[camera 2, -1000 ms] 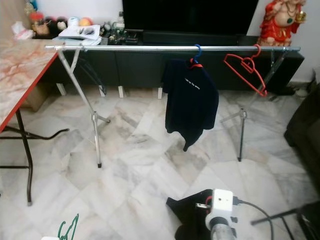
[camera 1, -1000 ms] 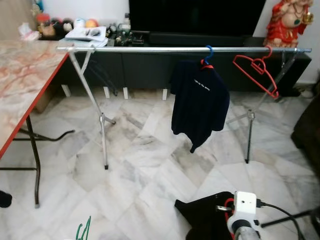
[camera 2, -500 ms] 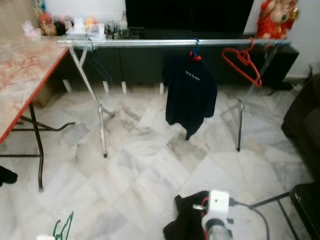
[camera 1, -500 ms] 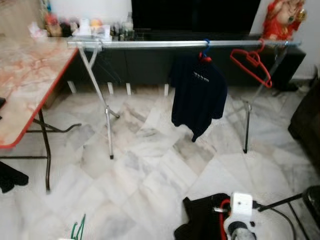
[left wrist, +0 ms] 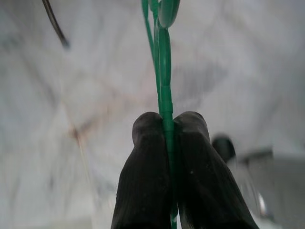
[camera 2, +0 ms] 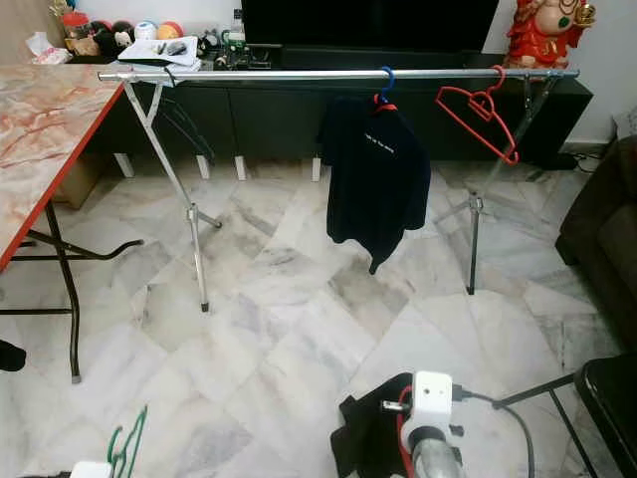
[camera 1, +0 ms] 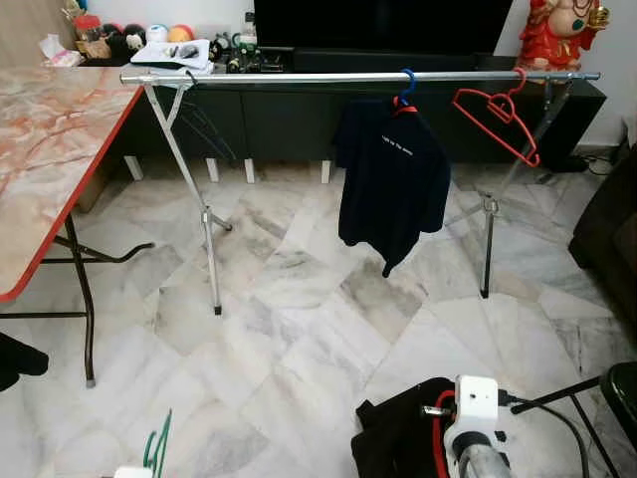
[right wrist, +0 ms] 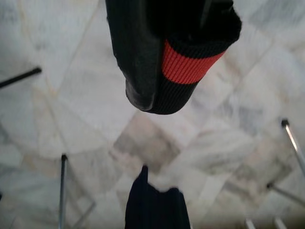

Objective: Hang hanger

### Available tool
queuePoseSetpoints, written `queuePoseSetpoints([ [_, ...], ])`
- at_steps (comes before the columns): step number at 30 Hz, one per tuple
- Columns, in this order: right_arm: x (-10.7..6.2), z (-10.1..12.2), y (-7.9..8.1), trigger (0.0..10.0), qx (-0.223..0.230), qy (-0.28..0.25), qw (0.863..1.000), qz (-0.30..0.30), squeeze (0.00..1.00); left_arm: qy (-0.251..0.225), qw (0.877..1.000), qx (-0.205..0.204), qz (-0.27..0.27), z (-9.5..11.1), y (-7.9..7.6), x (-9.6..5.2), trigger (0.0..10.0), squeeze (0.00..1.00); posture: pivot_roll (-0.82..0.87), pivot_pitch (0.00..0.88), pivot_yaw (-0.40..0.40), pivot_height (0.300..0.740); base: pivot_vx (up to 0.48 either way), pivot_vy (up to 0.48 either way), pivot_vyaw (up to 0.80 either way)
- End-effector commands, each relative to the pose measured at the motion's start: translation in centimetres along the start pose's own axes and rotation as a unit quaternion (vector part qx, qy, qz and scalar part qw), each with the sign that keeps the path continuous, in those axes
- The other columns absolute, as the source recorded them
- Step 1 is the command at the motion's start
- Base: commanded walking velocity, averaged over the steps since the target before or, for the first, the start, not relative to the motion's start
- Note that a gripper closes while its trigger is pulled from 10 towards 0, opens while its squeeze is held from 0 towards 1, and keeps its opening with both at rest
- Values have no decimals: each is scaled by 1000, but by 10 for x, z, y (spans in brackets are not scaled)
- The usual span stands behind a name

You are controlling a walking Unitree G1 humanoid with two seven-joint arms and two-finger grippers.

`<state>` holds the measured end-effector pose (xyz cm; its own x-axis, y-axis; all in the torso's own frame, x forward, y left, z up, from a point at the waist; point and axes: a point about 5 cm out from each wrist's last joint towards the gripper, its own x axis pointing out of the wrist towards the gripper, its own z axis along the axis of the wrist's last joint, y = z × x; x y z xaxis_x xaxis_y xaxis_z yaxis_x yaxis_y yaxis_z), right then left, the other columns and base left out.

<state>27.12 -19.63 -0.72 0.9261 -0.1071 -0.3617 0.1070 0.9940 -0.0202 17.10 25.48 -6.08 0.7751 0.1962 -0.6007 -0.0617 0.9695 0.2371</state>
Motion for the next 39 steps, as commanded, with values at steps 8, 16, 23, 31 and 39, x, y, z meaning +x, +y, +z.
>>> queuePoseSetpoints([
  [8,23,50,2,10000,-14,-58,998,8,0,-130,988,43,-71,65,-15,17,10000,0,21,107,-7,740,0,0,0],
  [16,31,45,21,10000,-167,38,981,88,0,-159,945,115,-261,106,-53,21,10000,0,32,109,-7,740,0,0,0],
  [23,42,72,27,10000,-288,12,952,102,0,-128,877,209,-414,127,-73,12,10000,0,31,97,-10,740,0,0,0],
  [31,44,80,36,10000,-279,5,955,101,0,-89,808,250,-527,145,-86,-10,10000,0,38,88,-10,740,0,0,0],
  [39,44,79,36,10000,-261,8,960,100,0,-112,784,223,-568,166,-98,-28,10000,0,38,98,-13,740,0,0,0],
])
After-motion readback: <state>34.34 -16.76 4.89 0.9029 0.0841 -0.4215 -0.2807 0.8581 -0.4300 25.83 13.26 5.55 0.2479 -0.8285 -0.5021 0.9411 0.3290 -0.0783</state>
